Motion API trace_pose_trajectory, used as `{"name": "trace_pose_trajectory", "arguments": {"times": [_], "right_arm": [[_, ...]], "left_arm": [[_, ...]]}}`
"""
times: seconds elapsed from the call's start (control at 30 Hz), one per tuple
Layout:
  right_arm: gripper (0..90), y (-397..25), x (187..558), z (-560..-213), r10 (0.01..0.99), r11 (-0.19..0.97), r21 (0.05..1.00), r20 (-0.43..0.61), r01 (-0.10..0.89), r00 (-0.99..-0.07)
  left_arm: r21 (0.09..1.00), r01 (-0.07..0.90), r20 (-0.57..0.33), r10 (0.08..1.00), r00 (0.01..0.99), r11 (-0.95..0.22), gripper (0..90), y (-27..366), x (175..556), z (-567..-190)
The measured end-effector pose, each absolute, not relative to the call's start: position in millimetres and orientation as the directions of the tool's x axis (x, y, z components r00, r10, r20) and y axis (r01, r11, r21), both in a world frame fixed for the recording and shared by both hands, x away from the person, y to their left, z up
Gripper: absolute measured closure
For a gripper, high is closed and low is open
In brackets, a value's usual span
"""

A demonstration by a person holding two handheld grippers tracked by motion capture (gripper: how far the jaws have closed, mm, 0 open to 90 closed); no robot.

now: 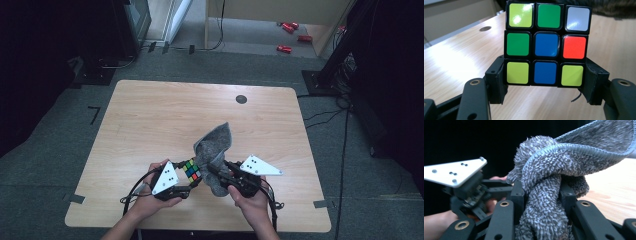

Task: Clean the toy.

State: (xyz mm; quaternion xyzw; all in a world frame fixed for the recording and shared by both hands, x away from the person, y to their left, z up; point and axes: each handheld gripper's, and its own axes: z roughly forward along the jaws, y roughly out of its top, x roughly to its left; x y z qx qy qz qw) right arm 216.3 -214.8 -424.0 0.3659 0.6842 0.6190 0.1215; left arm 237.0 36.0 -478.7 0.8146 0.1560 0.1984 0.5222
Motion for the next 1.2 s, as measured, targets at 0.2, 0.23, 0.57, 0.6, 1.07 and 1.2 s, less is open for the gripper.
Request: {"name": "trace_pose_trajectory", "arguments": {"times": [0.2, 0.23, 0.57, 0.6, 1.07, 1.2], "right_arm": [[65.8, -216.7, 223.4, -437.5, 0.694, -0.023, 0.919, 0.298, 0.393, -0.655], [65.8, -219.9, 225.9, -440.4, 0.731, -0.004, 0.920, 0.271, 0.393, -0.627], [64.3, -198.2, 210.5, -424.0, 0.645, 0.063, 0.942, 0.213, 0.329, -0.734], [64.2, -198.0, 210.3, -424.2, 0.646, 0.060, 0.944, 0.211, 0.324, -0.734], [63.6, -207.7, 216.9, -431.9, 0.747, 0.090, 0.936, 0.163, 0.341, -0.645], [61.7, -179.9, 202.5, -431.0, 0.734, 0.236, 0.937, 0.001, 0.256, -0.679]], "left_arm": [[0.924, 0.027, 0.163, 0.457, 0.874, -0.381, 34.3, 37.6, 233.0, -473.6], [0.930, 0.033, 0.150, 0.460, 0.875, -0.366, 34.4, 39.9, 234.1, -471.8], [0.921, 0.045, 0.144, 0.444, 0.884, -0.388, 34.4, 31.6, 231.5, -474.2], [0.922, 0.042, 0.147, 0.446, 0.883, -0.386, 34.4, 32.0, 231.2, -473.2], [0.903, 0.043, 0.189, 0.485, 0.854, -0.428, 34.4, 28.2, 231.3, -476.7], [0.890, 0.060, 0.192, 0.493, 0.848, -0.451, 34.4, 23.6, 229.4, -475.0]]}}
